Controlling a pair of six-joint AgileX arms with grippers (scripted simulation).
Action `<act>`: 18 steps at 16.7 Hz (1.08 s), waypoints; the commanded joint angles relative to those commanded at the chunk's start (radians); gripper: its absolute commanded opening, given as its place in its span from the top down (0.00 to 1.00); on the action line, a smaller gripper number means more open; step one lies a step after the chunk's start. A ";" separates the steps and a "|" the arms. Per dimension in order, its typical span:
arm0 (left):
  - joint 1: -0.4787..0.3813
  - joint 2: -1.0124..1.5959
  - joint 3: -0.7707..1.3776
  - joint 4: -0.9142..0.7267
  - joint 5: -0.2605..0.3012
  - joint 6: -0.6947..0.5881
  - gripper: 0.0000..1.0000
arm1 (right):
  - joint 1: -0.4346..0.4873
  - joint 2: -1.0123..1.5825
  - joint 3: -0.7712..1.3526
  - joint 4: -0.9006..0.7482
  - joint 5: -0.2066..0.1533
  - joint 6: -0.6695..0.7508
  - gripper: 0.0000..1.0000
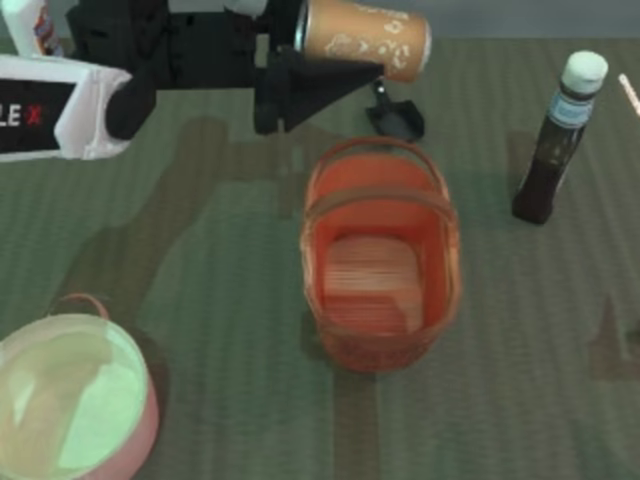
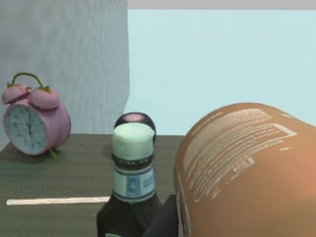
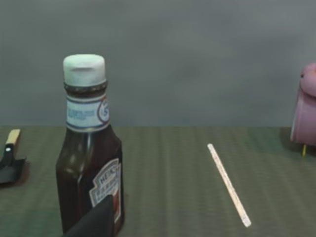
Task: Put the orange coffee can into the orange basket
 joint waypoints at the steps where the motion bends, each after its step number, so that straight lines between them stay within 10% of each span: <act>1: -0.002 -0.004 -0.009 0.011 0.008 -0.005 1.00 | 0.000 0.000 0.000 0.000 0.000 0.000 0.00; 18: 0.024 0.235 -0.114 0.358 0.011 -0.009 1.00 | 0.000 0.000 0.000 0.000 0.000 0.000 0.00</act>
